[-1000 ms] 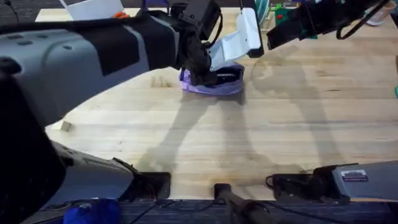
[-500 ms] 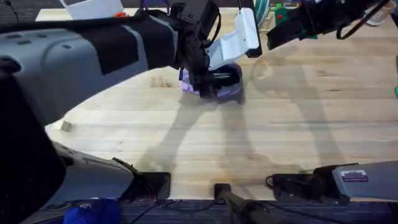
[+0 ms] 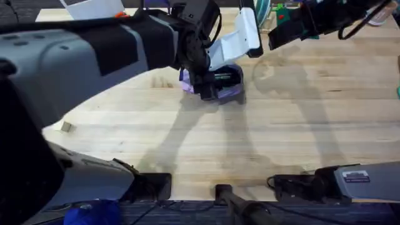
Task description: Unzip the bag, pick up the pens from the table one at a time and place them inside, then zip the bag closed.
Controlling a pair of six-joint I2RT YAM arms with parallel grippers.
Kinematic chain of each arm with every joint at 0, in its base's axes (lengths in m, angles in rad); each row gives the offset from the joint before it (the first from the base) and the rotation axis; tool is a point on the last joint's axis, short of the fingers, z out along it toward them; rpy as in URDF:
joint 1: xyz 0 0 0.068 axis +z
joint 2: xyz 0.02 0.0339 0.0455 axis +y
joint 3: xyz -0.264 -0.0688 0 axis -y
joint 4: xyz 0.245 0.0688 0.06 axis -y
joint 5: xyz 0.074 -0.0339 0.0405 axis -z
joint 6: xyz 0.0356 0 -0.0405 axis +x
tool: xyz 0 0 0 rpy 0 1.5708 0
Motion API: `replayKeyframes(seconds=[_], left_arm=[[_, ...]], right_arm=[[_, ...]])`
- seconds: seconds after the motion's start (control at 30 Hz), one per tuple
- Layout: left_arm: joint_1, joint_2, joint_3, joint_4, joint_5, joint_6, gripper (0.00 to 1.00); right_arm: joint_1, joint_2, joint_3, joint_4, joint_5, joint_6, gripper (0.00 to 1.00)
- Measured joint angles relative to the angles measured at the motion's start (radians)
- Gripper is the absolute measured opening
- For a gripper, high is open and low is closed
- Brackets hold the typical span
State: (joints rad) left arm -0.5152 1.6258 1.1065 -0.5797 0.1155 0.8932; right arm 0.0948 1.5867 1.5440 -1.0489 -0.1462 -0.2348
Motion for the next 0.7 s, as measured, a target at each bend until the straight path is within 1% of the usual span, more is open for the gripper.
replayKeyframes(seconds=[0.17,0.37,0.5,0.6,0.7], left_arm=[[0.012,-0.057,0.0,-0.002,-0.007,0.0,0.992],[0.057,-0.133,0.0,-0.016,-0.032,0.001,0.992],[0.071,-0.17,0.0,-0.027,-0.038,0.001,0.992],[0.083,-0.197,0.0,-0.045,-0.038,0.002,0.992],[0.106,-0.221,0.0,-0.078,-0.038,0.007,0.992]], right_arm=[[0.0,0.0,0.0,0.0,0.0,0.0,0.996],[0.0,0.0,0.0,0.0,0.0,0.0,0.996],[0.0,0.0,0.0,-0.002,0.0,0.003,0.996],[0.002,0.0,0.0,-0.012,0.0,0.016,0.996],[0.012,0.0,0.0,-0.03,0.0,0.026,0.996]])
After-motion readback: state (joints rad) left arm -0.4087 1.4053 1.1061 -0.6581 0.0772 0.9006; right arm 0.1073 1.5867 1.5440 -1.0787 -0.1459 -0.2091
